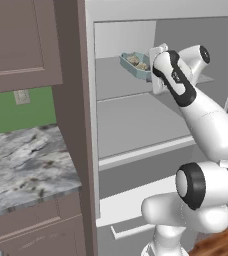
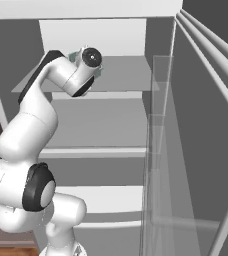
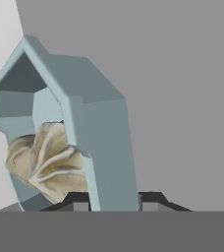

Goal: Place two dumplings into each of the tupperware containers and then place the containers in the fridge.

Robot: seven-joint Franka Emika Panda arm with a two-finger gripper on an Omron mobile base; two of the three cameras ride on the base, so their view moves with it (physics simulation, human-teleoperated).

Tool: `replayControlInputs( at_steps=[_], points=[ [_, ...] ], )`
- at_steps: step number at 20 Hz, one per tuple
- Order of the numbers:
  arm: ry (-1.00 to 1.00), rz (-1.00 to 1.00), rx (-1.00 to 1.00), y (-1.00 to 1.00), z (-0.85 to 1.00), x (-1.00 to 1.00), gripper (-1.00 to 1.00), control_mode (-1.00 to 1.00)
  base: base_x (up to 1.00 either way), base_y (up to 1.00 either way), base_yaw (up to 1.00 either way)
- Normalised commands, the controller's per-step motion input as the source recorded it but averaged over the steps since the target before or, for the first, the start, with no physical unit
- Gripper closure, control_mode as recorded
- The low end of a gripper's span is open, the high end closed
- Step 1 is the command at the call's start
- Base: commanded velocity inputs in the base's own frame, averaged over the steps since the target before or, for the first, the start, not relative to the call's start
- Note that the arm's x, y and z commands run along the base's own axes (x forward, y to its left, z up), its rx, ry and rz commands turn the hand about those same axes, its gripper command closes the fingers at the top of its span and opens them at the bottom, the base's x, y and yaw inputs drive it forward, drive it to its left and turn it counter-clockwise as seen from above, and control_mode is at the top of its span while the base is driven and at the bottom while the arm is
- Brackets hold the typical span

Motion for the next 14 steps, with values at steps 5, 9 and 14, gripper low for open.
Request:
replayControlInputs(
  at_steps=[5,9,14],
  points=[
    [0.0,0.0,0.0,0.12,0.0,0.35,-1.0,-1.0,0.0,0.0,0.0],
    [0.0,0.0,0.0,0.01,0.0,0.0,-1.0,-1.0,0.0,0.0,0.0],
    [0.0,0.0,0.0,0.0,0.0,-0.03,-1.0,-1.0,0.0,0.0,0.0]
  ],
)
